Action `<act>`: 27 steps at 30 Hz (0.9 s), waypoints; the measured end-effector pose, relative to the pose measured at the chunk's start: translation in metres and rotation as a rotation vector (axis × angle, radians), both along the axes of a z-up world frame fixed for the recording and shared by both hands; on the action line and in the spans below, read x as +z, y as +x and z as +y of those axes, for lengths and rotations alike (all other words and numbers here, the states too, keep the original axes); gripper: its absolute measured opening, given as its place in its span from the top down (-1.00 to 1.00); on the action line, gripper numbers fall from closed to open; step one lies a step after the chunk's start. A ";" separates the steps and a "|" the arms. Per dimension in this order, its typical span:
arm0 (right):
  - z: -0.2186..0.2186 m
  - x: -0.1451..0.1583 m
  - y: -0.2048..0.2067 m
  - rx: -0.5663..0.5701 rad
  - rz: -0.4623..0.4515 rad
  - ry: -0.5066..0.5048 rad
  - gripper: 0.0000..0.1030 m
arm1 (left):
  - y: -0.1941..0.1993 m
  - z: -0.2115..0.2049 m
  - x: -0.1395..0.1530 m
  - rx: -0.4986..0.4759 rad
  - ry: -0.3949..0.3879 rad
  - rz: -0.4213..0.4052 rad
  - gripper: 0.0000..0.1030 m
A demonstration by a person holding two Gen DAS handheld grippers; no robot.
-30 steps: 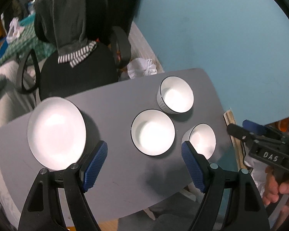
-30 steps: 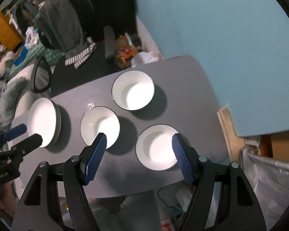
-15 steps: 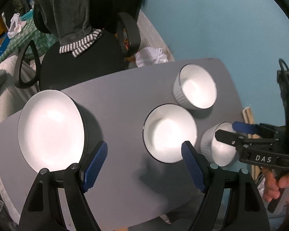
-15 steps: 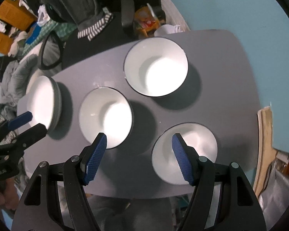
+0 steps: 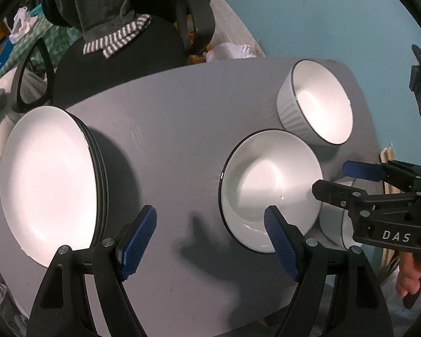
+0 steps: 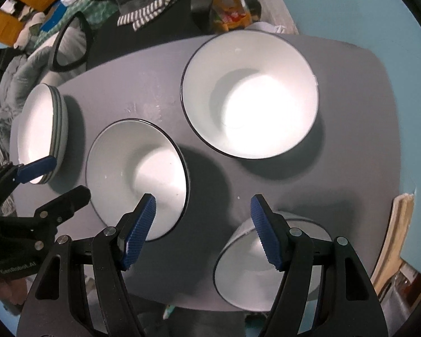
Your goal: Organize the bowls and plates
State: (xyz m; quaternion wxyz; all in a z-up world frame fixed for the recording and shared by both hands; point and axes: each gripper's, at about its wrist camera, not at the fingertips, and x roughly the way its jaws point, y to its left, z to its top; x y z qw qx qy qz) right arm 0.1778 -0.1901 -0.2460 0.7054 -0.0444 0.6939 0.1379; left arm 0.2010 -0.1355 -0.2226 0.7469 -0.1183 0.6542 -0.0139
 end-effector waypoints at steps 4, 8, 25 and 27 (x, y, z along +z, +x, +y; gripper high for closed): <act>0.000 -0.005 0.004 0.007 0.020 0.026 -0.35 | 0.006 -0.001 -0.009 0.020 -0.001 0.012 -0.56; 0.003 -0.014 0.009 0.022 0.036 0.041 -0.35 | 0.012 -0.004 -0.017 0.025 0.012 0.028 -0.56; -0.007 -0.031 0.016 0.043 0.047 0.081 -0.08 | 0.015 0.000 -0.043 0.069 -0.012 0.053 -0.56; -0.004 -0.034 0.014 0.048 0.051 0.084 0.04 | 0.016 0.001 -0.044 0.074 -0.031 0.053 -0.53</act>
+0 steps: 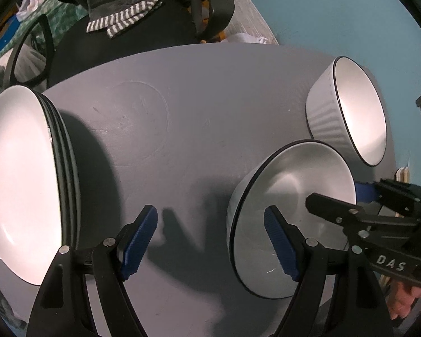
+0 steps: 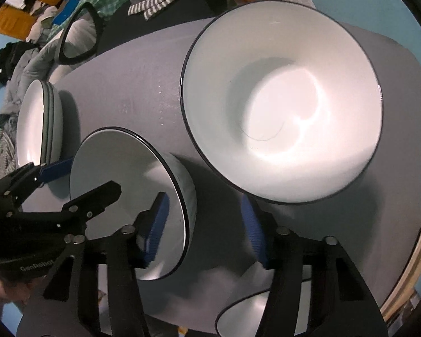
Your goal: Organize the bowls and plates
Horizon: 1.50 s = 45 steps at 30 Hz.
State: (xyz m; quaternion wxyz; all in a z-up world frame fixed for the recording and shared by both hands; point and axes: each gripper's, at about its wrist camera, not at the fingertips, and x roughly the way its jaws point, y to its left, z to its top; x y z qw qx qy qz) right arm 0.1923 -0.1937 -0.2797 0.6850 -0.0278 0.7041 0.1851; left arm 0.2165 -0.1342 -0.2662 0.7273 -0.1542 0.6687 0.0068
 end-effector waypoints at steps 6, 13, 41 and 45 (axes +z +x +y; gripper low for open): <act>0.004 -0.004 -0.001 0.011 -0.005 -0.003 0.38 | 0.001 0.000 -0.009 -0.006 -0.025 0.023 -0.02; 0.002 -0.004 -0.002 0.025 -0.008 -0.001 0.56 | -0.001 -0.001 -0.013 -0.004 -0.029 0.026 0.33; 0.006 -0.001 -0.008 0.026 -0.007 -0.030 0.88 | -0.015 -0.010 -0.012 0.018 -0.099 0.034 0.88; 0.009 0.005 -0.010 0.023 -0.015 -0.030 0.88 | -0.018 -0.012 -0.002 0.019 -0.098 0.022 0.88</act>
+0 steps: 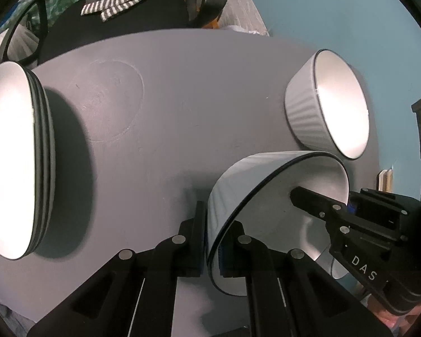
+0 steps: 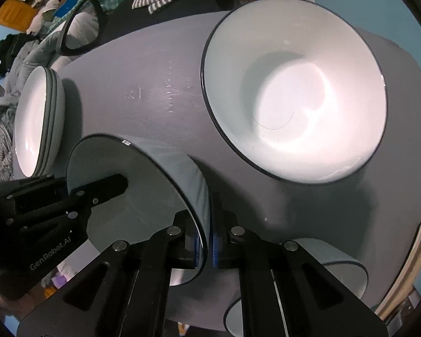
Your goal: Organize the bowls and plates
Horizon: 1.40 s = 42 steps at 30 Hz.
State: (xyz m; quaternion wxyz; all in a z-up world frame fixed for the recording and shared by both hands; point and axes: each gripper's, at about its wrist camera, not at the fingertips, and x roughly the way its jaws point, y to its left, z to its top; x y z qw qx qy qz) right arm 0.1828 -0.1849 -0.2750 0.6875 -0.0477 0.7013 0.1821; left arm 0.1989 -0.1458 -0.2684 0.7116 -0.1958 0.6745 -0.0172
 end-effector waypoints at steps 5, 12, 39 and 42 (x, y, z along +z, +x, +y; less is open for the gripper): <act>-0.004 0.016 -0.001 -0.006 -0.018 0.006 0.88 | 0.001 -0.003 0.017 -0.023 0.009 -0.026 0.88; -0.011 0.038 0.000 -0.030 -0.037 0.011 0.88 | -0.004 -0.002 0.040 -0.043 0.003 -0.059 0.88; -0.056 0.063 0.061 -0.127 -0.066 -0.011 0.88 | 0.075 -0.047 0.061 -0.159 0.053 -0.119 0.87; -0.060 0.061 0.069 -0.135 -0.056 -0.006 0.88 | 0.079 -0.047 0.058 -0.144 0.045 -0.112 0.87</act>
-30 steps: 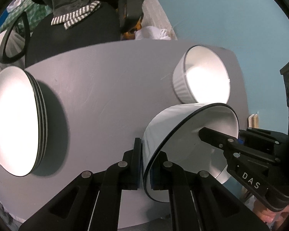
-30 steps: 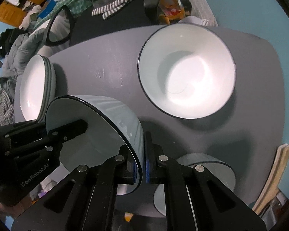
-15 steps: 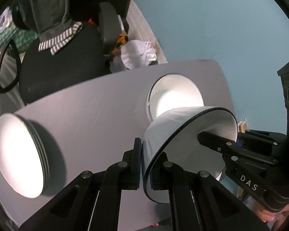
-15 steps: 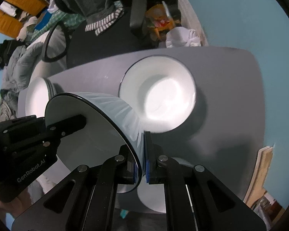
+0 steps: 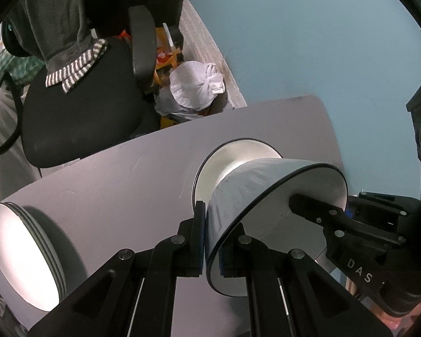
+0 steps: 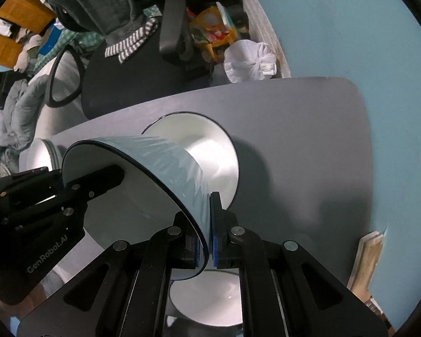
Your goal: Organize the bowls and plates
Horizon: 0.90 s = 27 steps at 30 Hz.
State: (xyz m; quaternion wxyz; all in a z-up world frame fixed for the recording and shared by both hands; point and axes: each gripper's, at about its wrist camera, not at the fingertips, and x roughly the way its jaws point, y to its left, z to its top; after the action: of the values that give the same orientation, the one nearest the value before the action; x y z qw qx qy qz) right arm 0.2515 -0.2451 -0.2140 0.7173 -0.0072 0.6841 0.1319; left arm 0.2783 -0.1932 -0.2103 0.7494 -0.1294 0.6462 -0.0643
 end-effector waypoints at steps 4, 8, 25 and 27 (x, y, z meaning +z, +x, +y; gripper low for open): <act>-0.005 -0.005 0.010 -0.011 0.016 0.007 0.88 | 0.008 -0.004 -0.005 -0.002 0.015 0.009 0.87; -0.008 -0.010 0.018 -0.013 0.036 0.013 0.87 | 0.013 -0.005 -0.012 -0.003 0.025 0.022 0.87; -0.004 -0.023 0.028 0.020 0.085 -0.025 0.81 | 0.020 -0.008 -0.031 -0.030 0.010 0.092 0.87; -0.002 -0.024 0.028 0.025 0.097 -0.034 0.81 | 0.020 -0.008 -0.032 -0.027 0.007 0.102 0.86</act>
State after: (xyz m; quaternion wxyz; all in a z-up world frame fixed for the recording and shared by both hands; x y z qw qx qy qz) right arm 0.2800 -0.2471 -0.2381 0.6813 -0.0216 0.7201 0.1295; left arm 0.2984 -0.2010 -0.2420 0.7149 -0.1211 0.6855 -0.0652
